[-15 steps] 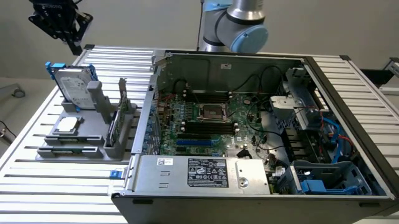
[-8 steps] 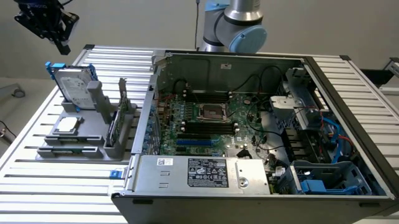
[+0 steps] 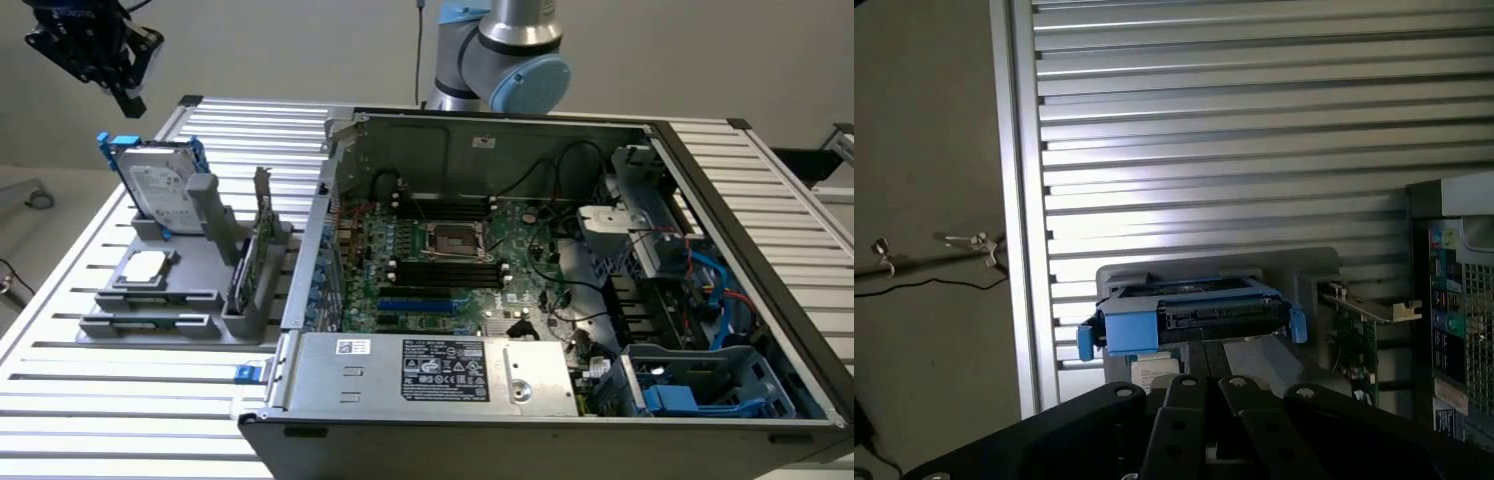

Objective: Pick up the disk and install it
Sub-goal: 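Reach for the disk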

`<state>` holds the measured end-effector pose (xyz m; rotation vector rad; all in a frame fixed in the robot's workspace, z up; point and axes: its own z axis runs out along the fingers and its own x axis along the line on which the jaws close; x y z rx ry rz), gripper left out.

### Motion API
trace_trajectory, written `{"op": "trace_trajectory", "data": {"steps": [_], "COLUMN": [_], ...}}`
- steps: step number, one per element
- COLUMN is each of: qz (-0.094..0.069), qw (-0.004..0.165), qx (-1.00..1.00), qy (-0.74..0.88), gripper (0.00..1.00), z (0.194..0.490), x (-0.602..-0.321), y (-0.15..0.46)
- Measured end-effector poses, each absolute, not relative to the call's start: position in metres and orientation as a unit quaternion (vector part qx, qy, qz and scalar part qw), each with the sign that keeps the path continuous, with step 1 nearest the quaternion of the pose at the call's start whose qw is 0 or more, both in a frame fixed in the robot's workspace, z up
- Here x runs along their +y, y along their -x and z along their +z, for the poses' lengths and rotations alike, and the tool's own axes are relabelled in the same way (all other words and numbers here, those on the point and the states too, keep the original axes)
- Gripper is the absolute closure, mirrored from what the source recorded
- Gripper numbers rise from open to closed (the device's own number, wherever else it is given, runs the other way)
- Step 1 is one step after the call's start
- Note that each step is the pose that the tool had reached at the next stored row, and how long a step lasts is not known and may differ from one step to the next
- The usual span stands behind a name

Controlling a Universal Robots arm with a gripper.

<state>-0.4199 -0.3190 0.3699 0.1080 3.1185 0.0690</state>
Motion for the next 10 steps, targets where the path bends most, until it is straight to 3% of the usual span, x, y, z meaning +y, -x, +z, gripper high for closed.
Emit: {"op": "trace_trajectory", "data": {"steps": [10], "qz": [0.022], "qw": [0.010], "qx": [0.999], "qy": [-0.035], "gripper": [0.89], "z": [0.3699], "x": [-0.3189], "y": [0.4199]}}
